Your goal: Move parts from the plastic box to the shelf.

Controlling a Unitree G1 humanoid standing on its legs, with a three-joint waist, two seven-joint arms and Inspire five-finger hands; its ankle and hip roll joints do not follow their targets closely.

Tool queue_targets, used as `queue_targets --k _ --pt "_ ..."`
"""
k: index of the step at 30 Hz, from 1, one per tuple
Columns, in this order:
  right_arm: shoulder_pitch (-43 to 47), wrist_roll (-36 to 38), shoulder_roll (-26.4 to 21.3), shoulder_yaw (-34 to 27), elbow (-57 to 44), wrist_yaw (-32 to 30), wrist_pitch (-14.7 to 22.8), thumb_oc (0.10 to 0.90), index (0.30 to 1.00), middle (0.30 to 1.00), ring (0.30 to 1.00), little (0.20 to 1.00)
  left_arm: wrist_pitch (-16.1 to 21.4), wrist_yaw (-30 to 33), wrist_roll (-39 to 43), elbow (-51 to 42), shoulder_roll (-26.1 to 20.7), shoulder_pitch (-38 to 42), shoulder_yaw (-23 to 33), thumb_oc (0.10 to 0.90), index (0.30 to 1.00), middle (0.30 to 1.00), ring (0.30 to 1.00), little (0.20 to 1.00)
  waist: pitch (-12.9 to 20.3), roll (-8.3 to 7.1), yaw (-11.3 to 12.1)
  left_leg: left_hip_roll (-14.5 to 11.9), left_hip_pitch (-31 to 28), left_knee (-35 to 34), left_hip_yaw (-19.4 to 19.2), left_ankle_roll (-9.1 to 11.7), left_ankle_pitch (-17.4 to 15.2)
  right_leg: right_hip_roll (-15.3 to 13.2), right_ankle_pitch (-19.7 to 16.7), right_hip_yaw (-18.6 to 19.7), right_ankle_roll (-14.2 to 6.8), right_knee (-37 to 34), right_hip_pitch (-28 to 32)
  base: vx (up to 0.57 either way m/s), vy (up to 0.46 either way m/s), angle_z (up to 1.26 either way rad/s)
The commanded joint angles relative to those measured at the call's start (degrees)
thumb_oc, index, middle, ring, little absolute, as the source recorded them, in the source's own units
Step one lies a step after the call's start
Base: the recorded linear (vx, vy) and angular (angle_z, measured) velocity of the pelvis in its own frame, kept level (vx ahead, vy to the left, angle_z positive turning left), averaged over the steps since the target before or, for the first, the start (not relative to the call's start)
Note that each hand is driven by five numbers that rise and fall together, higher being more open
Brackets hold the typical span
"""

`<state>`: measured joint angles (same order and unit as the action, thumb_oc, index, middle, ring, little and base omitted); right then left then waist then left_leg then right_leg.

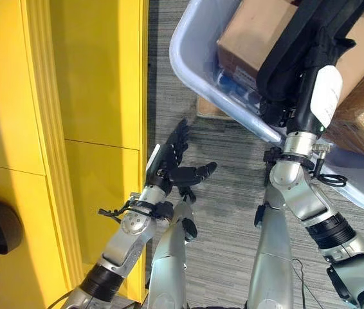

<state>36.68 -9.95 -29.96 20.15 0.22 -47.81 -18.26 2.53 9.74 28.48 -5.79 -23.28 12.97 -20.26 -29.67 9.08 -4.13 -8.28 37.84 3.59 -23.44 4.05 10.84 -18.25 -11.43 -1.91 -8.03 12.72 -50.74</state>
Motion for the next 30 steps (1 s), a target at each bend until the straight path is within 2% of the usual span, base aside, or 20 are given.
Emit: queue_targets --k 1,5,9,14,19,23,28,30 --pt "-4.9 6.0 0.2 -5.9 2.4 1.1 -1.7 0.400 0.300 0.300 0.300 0.300 3.6 0.4 -0.9 -3.9 1.2 -0.1 0.7 0.900 1.000 1.000 1.000 1.000 -0.1 4.63 -1.8 4.4 2.5 6.6 1.9 0.4 -9.6 7.5 12.1 -1.9 2.5 3.6 -0.3 0.00 0.000 0.00" --pt "-4.2 3.4 -0.2 -5.8 2.2 2.9 -3.0 0.400 0.300 0.300 0.300 0.300 3.1 0.0 -0.6 -4.4 0.9 -0.2 1.0 0.900 1.000 1.000 1.000 1.000 -0.1 4.65 -1.7 4.5 2.3 6.8 2.1 0.4 -9.8 7.5 12.1 -2.0 2.4 3.6 -0.1 0.00 0.000 0.00" --pt "-3.5 -0.5 -1.0 -5.2 1.5 6.6 -6.6 0.400 0.300 0.300 0.300 0.300 3.0 -0.3 -0.3 -5.1 0.4 -0.6 1.3 0.900 1.000 1.000 1.000 1.000 -0.1 4.59 -1.7 4.5 1.6 6.7 2.1 0.4 -9.9 7.4 12.0 -2.2 2.3 3.4 0.5 0.00 0.000 0.00" --pt "-3.7 -2.7 -1.5 -4.8 0.4 9.3 -7.8 0.400 0.300 0.300 0.300 0.300 1.8 -1.3 -0.2 -6.6 -0.1 -1.3 2.5 0.900 1.000 1.000 1.000 1.000 -0.1 4.13 -1.6 4.5 0.2 5.9 2.4 0.4 -9.7 7.4 11.7 -2.6 2.1 2.6 2.1 -0.01 -0.013 -0.01" --pt "-4.6 -4.9 -1.4 -4.1 -1.0 11.9 -8.5 0.400 0.300 0.300 0.300 0.300 1.8 -1.9 0.2 -8.0 -0.7 -2.3 3.4 0.900 1.000 1.000 1.000 1.000 -0.1 3.69 -1.6 4.5 -1.3 5.4 2.6 0.5 -9.7 7.4 11.4 -3.1 2.1 1.7 3.6 0.00 0.000 0.00" --pt "-5.9 -9.5 -1.7 -3.2 -2.5 16.4 -8.4 0.400 0.300 0.300 0.300 0.300 1.9 -2.8 0.6 -8.9 -1.1 -3.2 4.6 0.900 1.000 1.000 1.000 1.000 -0.1 3.08 -1.8 4.4 -3.8 4.5 2.8 0.5 -9.7 7.5 11.5 -3.5 2.1 1.3 6.0 0.00 0.000 0.00" --pt "-8.4 -13.1 -2.0 -2.4 -5.0 20.4 -8.3 0.400 0.300 0.300 0.300 0.300 2.0 -4.2 1.7 -10.0 -2.0 -4.5 6.5 0.900 1.000 1.000 1.000 1.000 -0.1 1.91 -2.1 4.0 -7.1 3.9 3.2 0.4 -9.9 7.5 11.7 -4.2 2.2 1.0 9.3 0.00 0.000 0.00" --pt "-10.9 -14.3 -2.8 -2.3 -6.5 23.0 -6.8 0.400 0.300 0.300 0.300 0.300 2.2 -5.4 2.7 -10.6 -2.7 -5.7 8.3 0.900 1.000 1.000 1.000 1.000 -0.1 0.78 -2.5 3.8 -10.2 3.7 3.6 0.2 -10.4 7.8 12.0 -4.6 2.3 0.9 12.5 0.00 0.000 0.00"
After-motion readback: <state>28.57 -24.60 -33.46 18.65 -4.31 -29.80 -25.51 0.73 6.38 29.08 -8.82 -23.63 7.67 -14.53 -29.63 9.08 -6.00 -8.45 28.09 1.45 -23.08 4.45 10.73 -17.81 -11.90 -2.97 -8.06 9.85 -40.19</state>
